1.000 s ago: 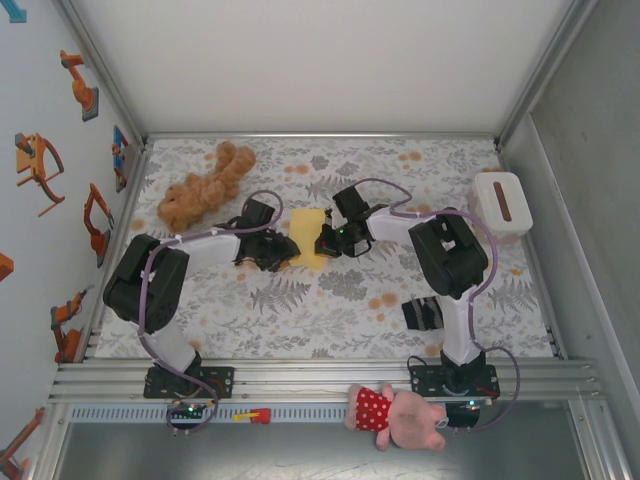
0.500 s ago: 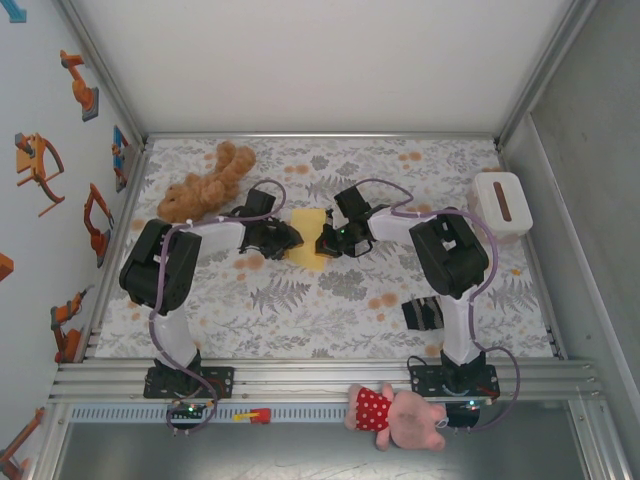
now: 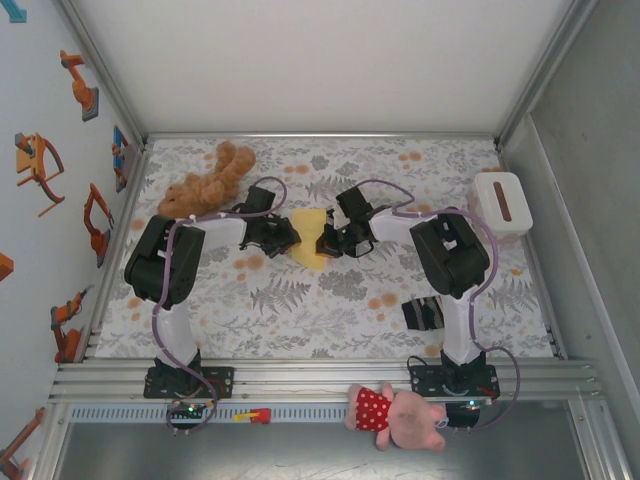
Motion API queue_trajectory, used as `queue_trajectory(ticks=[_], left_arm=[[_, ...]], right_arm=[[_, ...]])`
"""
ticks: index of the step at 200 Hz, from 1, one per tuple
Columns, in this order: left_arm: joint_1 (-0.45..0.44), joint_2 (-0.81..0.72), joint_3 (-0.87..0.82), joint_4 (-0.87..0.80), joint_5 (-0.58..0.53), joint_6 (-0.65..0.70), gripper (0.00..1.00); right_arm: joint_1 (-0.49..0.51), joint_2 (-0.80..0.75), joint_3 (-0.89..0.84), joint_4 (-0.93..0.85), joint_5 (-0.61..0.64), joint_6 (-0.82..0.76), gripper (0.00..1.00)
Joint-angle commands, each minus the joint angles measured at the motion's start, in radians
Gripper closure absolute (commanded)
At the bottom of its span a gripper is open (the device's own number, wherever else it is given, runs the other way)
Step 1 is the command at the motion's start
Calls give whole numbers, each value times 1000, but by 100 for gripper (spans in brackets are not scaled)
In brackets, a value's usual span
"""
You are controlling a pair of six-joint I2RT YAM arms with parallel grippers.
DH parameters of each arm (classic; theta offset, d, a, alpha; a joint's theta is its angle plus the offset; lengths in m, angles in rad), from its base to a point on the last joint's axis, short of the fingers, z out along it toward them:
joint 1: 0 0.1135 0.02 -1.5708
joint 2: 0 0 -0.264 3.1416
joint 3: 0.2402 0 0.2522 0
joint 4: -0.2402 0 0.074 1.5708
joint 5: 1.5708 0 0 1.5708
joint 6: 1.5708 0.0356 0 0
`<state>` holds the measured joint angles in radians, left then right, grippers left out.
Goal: Fold a paper plane with a square sheet of paper (pick it up from the middle)
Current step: Third fold the triangle at the center of the table.
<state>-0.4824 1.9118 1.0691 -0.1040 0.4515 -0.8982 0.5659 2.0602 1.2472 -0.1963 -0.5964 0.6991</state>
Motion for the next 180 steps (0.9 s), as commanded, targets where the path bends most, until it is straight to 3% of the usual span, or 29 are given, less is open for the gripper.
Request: queue_trajectory(ticks=[1,60,99,180], left_arm=[[6,1,22,-6,20,18,94],[-12,-67,6,-37,9,-88,100],[-45,-78,20,-45,5,-193,100],[-65,-51,32,-39,12,-271,100]], right_arm=[[-14,-36,-33,-54,89,-46,97],[-3,-255,-132,16,192,-219,72],[43,-384,-264,173,289,-337,55],[197,-440,-448,484,395,-541,56]])
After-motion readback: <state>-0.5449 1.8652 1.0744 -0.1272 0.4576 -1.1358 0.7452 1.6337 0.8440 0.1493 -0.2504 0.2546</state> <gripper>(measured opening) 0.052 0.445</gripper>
